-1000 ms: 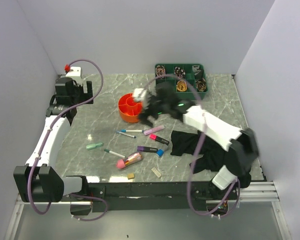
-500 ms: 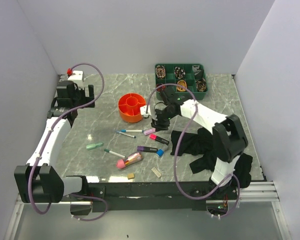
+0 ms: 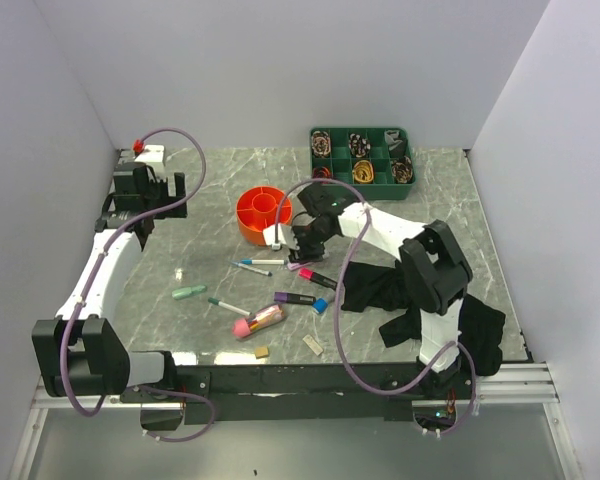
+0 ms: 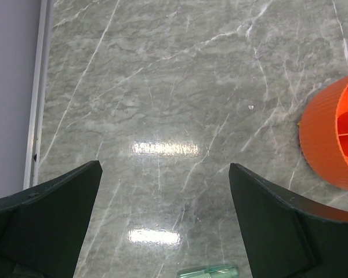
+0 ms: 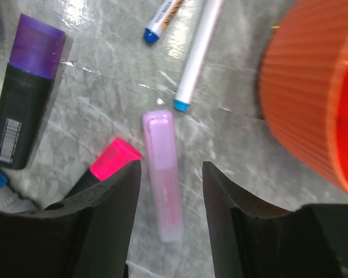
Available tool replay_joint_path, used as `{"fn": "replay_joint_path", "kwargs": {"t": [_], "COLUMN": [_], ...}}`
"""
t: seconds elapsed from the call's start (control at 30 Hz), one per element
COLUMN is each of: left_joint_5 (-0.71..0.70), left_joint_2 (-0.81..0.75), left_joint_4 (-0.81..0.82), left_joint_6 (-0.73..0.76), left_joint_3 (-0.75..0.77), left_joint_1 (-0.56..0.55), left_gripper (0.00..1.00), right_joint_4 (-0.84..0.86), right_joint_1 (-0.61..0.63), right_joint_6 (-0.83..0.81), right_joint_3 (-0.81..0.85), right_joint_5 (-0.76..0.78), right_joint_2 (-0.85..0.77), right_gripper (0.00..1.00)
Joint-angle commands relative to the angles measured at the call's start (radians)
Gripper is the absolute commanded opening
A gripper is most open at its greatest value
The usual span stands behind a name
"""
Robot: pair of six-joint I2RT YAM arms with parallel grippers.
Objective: Sort the stationery into containers
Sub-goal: Pick up the stationery from the center of the board, then place the stationery in the storage box.
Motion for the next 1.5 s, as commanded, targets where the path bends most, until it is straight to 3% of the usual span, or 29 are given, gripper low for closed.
{"fn": "replay_joint_path", "kwargs": {"t": [0.0, 0.23, 0.63, 0.77, 0.93, 1.13, 1.23, 1.33, 1.43, 1.47], "left_joint_5": [0.005, 0.001, 0.010, 0.019, 0.022, 0.039, 0.041, 0.059, 0.071, 0.073], "left_joint_2": [-0.001, -0.010, -0.008, -0.005, -0.004, -0.001, 0.005, 0.015, 0.027, 0.031], "left_joint_4": [0.009, 0.005, 0.009, 0.011, 0.015, 0.038, 0.049, 0.054, 0.046, 0.037], "left_joint_6": [0.005, 0.003, -0.003, -0.007, -0.004, -0.010, -0.020, -0.018, -0.020, -0.020], "left_joint_3": [0.013, 0.010, 0.012, 0.015, 0.021, 0.018, 0.013, 0.010, 0.018, 0.021], "left_joint_1": [0.001, 0.001, 0.001, 0.001, 0.003, 0.009, 0.006, 0.005, 0.006, 0.006], "left_gripper": [0.99, 0.99, 0.99, 1.00, 0.99, 0.99, 0.99, 0.99, 0.99, 0.99], "right_joint_4": [0.001, 0.022, 0.028, 0.005, -0.045, -0.082, -0.078, 0.063, 0.386, 0.557], "right_joint_1": [0.031, 0.051, 0.084, 0.090, 0.090, 0.067, 0.036, -0.011, -0.059, -0.068], "right_joint_6": [0.027, 0.064, 0.089, 0.090, 0.070, 0.083, 0.139, 0.329, 0.659, 0.731], "right_joint_3": [0.062, 0.064, 0.067, 0.081, 0.070, 0.038, 0.076, 0.102, 0.075, 0.054], "right_joint_5": [0.040, 0.068, 0.135, 0.145, 0.152, 0.073, -0.064, -0.226, -0.293, -0.291], "right_joint_2": [0.049, 0.089, 0.128, 0.138, 0.105, -0.102, -0.203, -0.265, -0.288, -0.288], "right_gripper": [0.56, 0.60, 0.58, 0.48, 0.24, 0.21, 0.20, 0.18, 0.13, 0.05]}}
